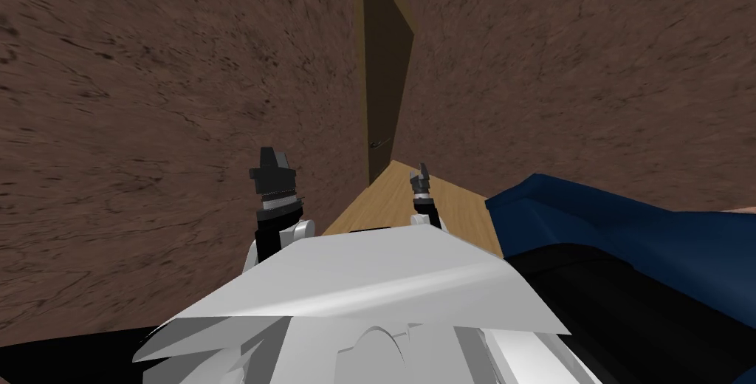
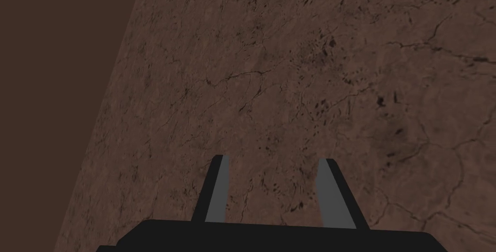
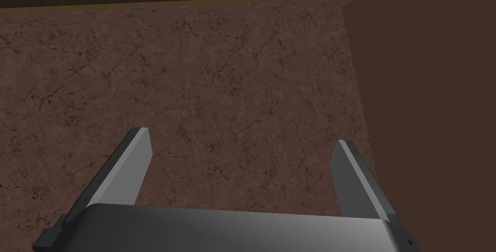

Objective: Pull the door open

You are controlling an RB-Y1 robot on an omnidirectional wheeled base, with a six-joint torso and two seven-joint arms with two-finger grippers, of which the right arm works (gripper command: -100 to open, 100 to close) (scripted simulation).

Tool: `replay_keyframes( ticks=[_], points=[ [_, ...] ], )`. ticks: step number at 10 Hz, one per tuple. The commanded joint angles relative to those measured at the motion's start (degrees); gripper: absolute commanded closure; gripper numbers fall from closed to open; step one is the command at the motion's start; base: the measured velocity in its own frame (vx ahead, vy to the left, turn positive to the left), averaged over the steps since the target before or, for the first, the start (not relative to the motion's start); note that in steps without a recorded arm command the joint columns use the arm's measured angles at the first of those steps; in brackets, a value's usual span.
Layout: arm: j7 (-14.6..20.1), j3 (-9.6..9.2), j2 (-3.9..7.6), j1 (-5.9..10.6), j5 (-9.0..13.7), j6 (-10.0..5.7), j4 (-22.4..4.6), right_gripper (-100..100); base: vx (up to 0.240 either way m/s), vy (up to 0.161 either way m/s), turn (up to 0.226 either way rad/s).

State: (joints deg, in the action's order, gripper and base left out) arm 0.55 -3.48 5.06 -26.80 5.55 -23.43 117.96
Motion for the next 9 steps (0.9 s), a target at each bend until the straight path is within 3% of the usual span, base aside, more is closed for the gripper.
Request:
replay_keyframes(
  ticks=[1,9],
  points=[
    [0.3,-0.37,0.44,0.51,0.0,-0.69,-1.6,-100,0.067,-0.037,0.103],
    [2.2,-1.67,3.17,4.37,0.0,-3.30,-10.6,-100,0.086,-0.051,0.105]
  ],
)
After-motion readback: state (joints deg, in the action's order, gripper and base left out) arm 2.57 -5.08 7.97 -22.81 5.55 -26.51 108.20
